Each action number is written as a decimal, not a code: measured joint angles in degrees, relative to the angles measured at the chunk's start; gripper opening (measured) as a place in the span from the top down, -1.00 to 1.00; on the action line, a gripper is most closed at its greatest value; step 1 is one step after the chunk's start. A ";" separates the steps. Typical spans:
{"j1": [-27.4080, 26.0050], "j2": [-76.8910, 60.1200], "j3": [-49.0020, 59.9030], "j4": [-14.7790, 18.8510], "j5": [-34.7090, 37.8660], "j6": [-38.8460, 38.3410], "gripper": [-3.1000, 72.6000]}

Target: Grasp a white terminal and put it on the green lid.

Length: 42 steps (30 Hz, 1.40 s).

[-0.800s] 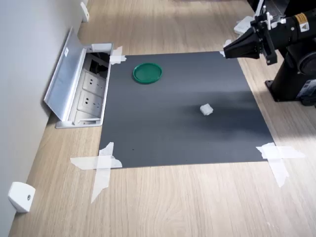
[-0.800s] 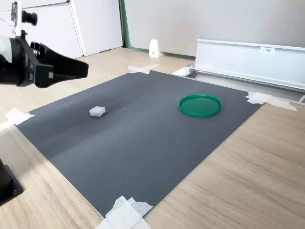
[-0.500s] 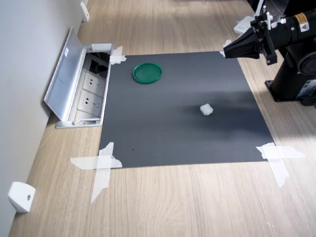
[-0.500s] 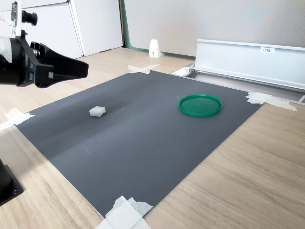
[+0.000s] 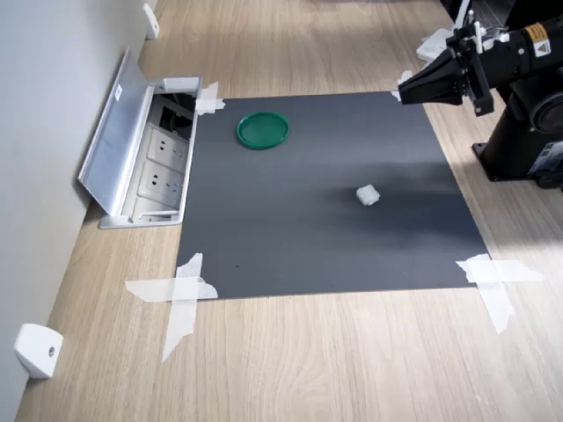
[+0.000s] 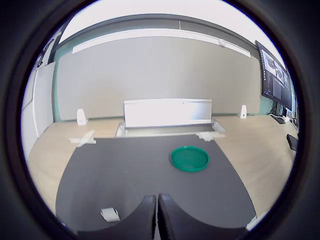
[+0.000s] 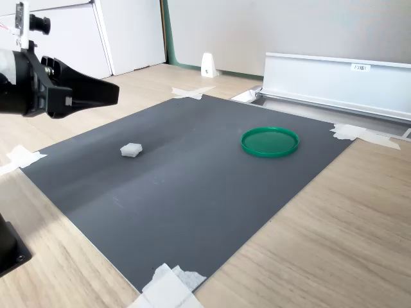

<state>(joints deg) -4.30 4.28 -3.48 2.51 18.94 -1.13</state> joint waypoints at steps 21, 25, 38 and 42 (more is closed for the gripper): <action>4.16 39.31 -27.65 -1.02 10.98 -4.44 0.94; 12.24 44.95 -32.68 -2.51 19.93 -4.44 0.94; 17.83 54.45 -40.38 -6.79 31.35 -8.94 0.89; 17.83 56.71 -40.60 -5.31 33.15 -16.03 0.67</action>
<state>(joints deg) 13.54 60.99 -44.08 -2.81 52.10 -17.16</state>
